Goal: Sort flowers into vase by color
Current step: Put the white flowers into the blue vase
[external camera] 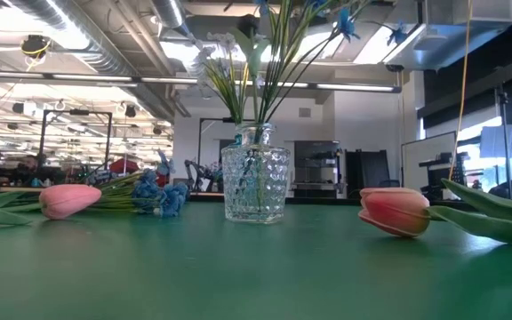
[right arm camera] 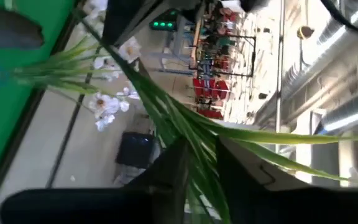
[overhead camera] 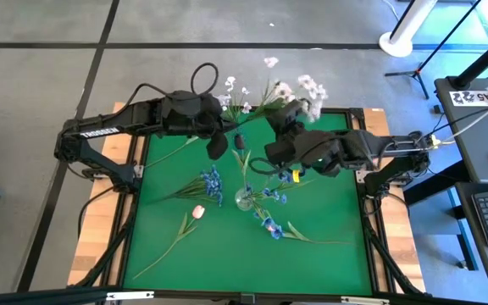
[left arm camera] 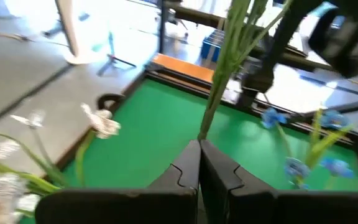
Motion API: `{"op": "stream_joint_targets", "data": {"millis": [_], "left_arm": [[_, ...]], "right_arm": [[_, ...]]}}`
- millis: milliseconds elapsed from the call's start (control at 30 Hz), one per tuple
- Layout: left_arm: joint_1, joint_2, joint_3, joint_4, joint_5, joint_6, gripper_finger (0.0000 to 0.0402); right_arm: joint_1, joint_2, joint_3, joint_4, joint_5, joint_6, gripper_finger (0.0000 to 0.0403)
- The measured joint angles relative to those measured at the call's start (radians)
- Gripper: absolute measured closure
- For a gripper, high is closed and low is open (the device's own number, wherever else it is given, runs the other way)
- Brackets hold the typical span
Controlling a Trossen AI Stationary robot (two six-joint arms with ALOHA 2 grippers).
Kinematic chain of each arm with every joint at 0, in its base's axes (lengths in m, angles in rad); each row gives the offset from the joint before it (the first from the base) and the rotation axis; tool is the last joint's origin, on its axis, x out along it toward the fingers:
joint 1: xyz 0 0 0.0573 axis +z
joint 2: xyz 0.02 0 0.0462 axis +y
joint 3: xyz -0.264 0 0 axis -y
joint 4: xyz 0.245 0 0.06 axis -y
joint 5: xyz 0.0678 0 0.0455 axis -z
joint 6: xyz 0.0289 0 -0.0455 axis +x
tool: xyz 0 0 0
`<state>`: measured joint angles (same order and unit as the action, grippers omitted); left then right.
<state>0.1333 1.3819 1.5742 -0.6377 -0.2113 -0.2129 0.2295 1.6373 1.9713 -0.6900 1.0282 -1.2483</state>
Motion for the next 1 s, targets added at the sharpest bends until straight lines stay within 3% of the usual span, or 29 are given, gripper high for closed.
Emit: {"op": "stream_joint_targets", "data": {"millis": [133,333,900,1000], "left_arm": [[-0.003,-0.003,0.000,0.023,-0.029,0.007,0.0401],[-0.011,-0.002,0.000,0.045,0.039,0.014,0.0401],[-0.071,-0.001,0.000,0.065,0.039,0.039,0.0401],[-0.071,-0.001,0.000,0.065,0.039,0.039,0.0401]], "right_arm": [[0.000,-0.033,0.000,-0.005,-0.042,0.111,0.0269],[0.000,-0.053,0.000,-0.009,-0.114,0.166,0.0230],[0.000,-0.053,0.000,-0.039,-0.095,0.170,0.0227],[0.000,-0.053,0.000,-0.046,-0.095,0.170,0.0241]]}}
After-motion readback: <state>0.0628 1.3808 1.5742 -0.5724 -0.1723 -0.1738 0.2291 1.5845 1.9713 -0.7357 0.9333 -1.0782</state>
